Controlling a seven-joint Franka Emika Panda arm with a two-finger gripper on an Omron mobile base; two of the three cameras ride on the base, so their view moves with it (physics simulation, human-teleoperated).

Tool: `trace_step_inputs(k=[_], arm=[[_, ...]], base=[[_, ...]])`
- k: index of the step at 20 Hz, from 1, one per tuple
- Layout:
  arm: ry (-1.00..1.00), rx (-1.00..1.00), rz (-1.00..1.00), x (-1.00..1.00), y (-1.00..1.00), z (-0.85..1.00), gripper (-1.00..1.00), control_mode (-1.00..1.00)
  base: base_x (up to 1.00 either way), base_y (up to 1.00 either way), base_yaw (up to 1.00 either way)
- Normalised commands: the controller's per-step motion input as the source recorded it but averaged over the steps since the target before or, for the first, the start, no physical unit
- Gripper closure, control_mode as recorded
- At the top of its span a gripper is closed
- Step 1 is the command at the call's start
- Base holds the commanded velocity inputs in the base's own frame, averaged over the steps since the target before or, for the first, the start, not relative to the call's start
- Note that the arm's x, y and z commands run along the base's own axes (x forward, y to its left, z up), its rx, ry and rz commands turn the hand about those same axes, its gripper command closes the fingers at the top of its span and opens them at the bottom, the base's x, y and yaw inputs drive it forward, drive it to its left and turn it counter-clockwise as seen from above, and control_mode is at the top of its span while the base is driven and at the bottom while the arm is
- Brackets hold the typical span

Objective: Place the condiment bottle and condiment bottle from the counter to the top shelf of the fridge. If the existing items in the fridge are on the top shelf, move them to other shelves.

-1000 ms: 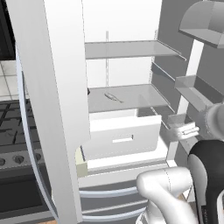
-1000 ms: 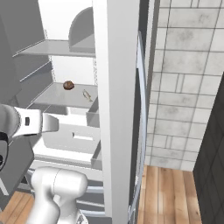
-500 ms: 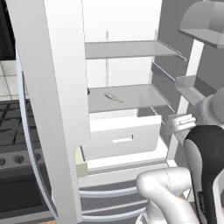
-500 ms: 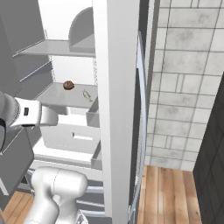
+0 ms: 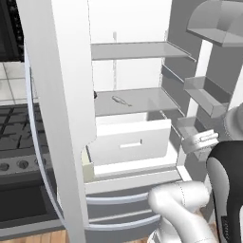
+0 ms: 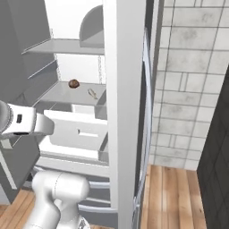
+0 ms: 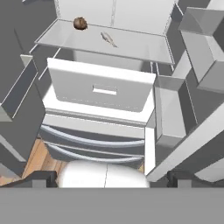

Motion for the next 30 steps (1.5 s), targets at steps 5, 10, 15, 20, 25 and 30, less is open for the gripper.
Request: trace_step_inputs(k=[5,10,15,20,25,30], arm=[[0.0,0.0,0.0,0.0,0.0,0.0,-1.0,1.0],[0.0,0.0,0.0,0.0,0.0,0.0,-1.0,1.0],[0.0,0.0,0.0,0.0,0.0,0.0,-1.0,1.0],[0.0,0.0,0.0,0.0,0.0,0.0,-1.0,1.0],[0.0,0.0,0.0,0.0,0.0,0.0,-1.0,1.0],[0.0,0.0,0.0,0.0,0.0,0.0,-1.0,1.0]], base=[[-0.19,0.42,0.0],[-0.05,0.79,0.0],[-0.65,0.6,0.0],[-1.0,0.01,0.0],[-0.56,0.23,0.0],[-0.02,0.93,0.0]])
